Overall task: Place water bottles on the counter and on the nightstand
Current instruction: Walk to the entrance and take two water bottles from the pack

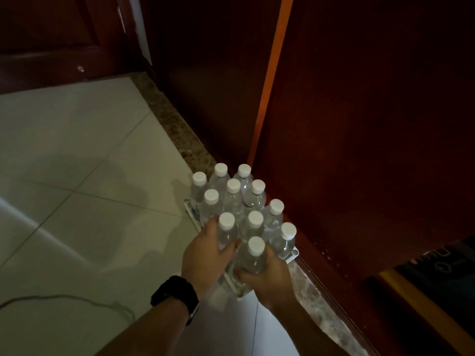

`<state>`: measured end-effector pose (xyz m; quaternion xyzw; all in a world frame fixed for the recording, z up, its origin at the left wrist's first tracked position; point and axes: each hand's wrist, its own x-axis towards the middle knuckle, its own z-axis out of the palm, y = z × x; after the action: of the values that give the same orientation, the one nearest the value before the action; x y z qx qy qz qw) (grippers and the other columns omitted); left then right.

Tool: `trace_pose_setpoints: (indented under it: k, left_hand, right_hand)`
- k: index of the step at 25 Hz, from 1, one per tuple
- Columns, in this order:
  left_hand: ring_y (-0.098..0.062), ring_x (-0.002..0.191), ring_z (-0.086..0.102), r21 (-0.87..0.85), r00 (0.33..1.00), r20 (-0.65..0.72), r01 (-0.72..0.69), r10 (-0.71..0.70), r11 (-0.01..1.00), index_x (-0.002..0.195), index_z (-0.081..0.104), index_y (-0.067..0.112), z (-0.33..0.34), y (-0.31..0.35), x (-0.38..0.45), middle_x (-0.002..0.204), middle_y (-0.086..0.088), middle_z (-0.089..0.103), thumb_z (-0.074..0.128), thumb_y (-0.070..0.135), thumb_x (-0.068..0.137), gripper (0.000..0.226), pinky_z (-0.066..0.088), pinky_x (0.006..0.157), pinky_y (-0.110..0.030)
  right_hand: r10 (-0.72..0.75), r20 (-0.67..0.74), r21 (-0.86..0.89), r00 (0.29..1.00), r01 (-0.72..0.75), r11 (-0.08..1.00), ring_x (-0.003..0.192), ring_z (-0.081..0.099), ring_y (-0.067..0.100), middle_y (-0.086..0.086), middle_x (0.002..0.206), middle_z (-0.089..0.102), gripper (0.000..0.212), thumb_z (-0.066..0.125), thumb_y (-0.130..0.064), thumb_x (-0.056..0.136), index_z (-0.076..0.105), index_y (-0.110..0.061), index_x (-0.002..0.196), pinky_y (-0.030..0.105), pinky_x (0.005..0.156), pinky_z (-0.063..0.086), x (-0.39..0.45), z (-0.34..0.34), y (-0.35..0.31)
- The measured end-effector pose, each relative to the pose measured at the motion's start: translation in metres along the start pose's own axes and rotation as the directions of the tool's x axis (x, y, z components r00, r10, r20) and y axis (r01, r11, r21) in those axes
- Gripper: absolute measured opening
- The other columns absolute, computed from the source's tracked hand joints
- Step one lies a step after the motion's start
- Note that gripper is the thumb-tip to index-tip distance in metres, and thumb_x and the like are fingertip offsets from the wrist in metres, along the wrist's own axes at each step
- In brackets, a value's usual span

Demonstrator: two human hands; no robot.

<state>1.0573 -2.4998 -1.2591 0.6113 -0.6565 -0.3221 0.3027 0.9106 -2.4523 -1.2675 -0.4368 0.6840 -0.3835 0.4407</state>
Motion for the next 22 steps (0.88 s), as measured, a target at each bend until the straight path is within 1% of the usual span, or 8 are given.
trace_pose_setpoints:
  k: [3, 6, 10, 12, 15, 19, 20, 22]
  left_hand:
    - [-0.014, 0.090, 0.070, 0.005, 0.998, 0.034, -0.043, 0.043, 0.999, 0.134, 0.045, 0.029, -0.012, 0.002, 0.002, 0.110, 0.004, 0.073, 0.066, 0.045, 0.087, 0.054, 0.050, 0.071, -0.023]
    - [-0.005, 0.085, 0.071, -0.189, 0.998, 0.044, 0.050, -0.042, 0.981, 0.121, 0.057, 0.027, -0.045, 0.033, -0.005, 0.097, 0.011, 0.076, 0.071, 0.044, 0.081, 0.046, 0.059, 0.073, -0.032]
    - [-0.007, 0.071, 0.068, -0.501, 0.989, -0.080, 0.068, -0.125, 0.863, 0.089, 0.067, 0.023, -0.133, 0.164, -0.022, 0.077, 0.000, 0.073, 0.083, 0.035, 0.073, 0.025, 0.052, 0.065, -0.019]
    - [-0.020, 0.072, 0.072, -0.635, 0.982, -0.061, 0.100, -0.179, 0.766, 0.087, 0.070, 0.021, -0.189, 0.255, -0.027, 0.078, -0.005, 0.075, 0.078, 0.027, 0.069, 0.020, 0.059, 0.069, -0.033]
    - [-0.040, 0.077, 0.070, -0.769, 0.915, 0.276, 0.393, -0.294, 0.504, 0.096, 0.072, 0.013, -0.283, 0.398, -0.031, 0.087, -0.022, 0.071, 0.078, 0.036, 0.072, 0.035, 0.056, 0.082, -0.059]
    - [-0.019, 0.056, 0.055, -0.737, 0.771, 0.589, 0.635, -0.242, 0.230, 0.067, 0.065, 0.016, -0.424, 0.577, -0.038, 0.069, -0.006, 0.056, 0.071, 0.050, 0.080, 0.037, 0.049, 0.064, -0.032]
    - [-0.018, 0.053, 0.055, -0.730, 0.755, 0.610, 0.654, -0.242, 0.199, 0.061, 0.065, 0.017, -0.461, 0.621, -0.041, 0.070, -0.004, 0.057, 0.068, 0.053, 0.080, 0.041, 0.048, 0.059, -0.030]
    - [-0.020, 0.052, 0.057, -0.729, 0.755, 0.615, 0.654, -0.225, 0.203, 0.061, 0.066, 0.015, -0.521, 0.693, -0.049, 0.074, -0.006, 0.060, 0.066, 0.056, 0.081, 0.046, 0.052, 0.056, -0.032]
  right_hand:
    - [0.004, -0.031, 0.137, 1.000, 0.001, 0.991, 0.087, 0.075, 0.018, 0.002, 0.094, 0.078, 0.057, 0.087, -0.015, 0.054, 0.066, -0.019, 0.107, 0.038, 0.074, 0.060, 0.003, -0.012, -0.018]
    - [-0.030, 0.026, 0.379, 0.999, 0.018, 0.925, 0.077, 0.068, 0.027, 0.012, 0.082, 0.072, 0.032, 0.075, 0.008, 0.062, 0.067, -0.006, 0.090, 0.041, 0.071, 0.056, -0.015, -0.038, -0.072]
    - [0.097, 0.092, 0.573, 0.991, -0.133, 0.809, 0.072, 0.070, 0.029, 0.011, 0.080, 0.072, 0.039, 0.083, -0.026, 0.061, 0.069, -0.011, 0.094, 0.044, 0.070, 0.057, -0.071, -0.093, -0.187]
    - [0.139, 0.228, 0.656, 0.964, -0.257, 0.710, 0.057, 0.066, 0.022, 0.007, 0.067, 0.068, 0.039, 0.081, -0.041, 0.057, 0.069, -0.012, 0.079, 0.034, 0.058, 0.054, -0.104, -0.129, -0.274]
    - [0.111, 0.379, 0.733, 0.919, -0.371, 0.570, 0.057, 0.057, 0.023, 0.009, 0.068, 0.059, 0.047, 0.078, -0.051, 0.058, 0.064, -0.011, 0.078, 0.030, 0.056, 0.049, -0.158, -0.189, -0.442]
    - [0.099, 0.475, 0.744, 0.875, -0.459, 0.487, 0.060, 0.032, 0.017, 0.002, 0.072, 0.034, 0.032, 0.063, -0.045, 0.069, 0.054, -0.015, 0.079, 0.030, 0.057, 0.030, -0.231, -0.266, -0.655]
    - [0.094, 0.481, 0.740, 0.871, -0.462, 0.489, 0.062, 0.036, 0.018, 0.002, 0.074, 0.036, 0.032, 0.059, -0.044, 0.077, 0.058, -0.013, 0.081, 0.028, 0.059, 0.034, -0.251, -0.288, -0.705]
    - [0.050, 0.509, 0.753, 0.859, -0.473, 0.458, 0.073, 0.063, 0.029, 0.012, 0.081, 0.061, 0.045, 0.053, -0.047, 0.090, 0.068, -0.005, 0.091, 0.039, 0.069, 0.055, -0.284, -0.320, -0.780]
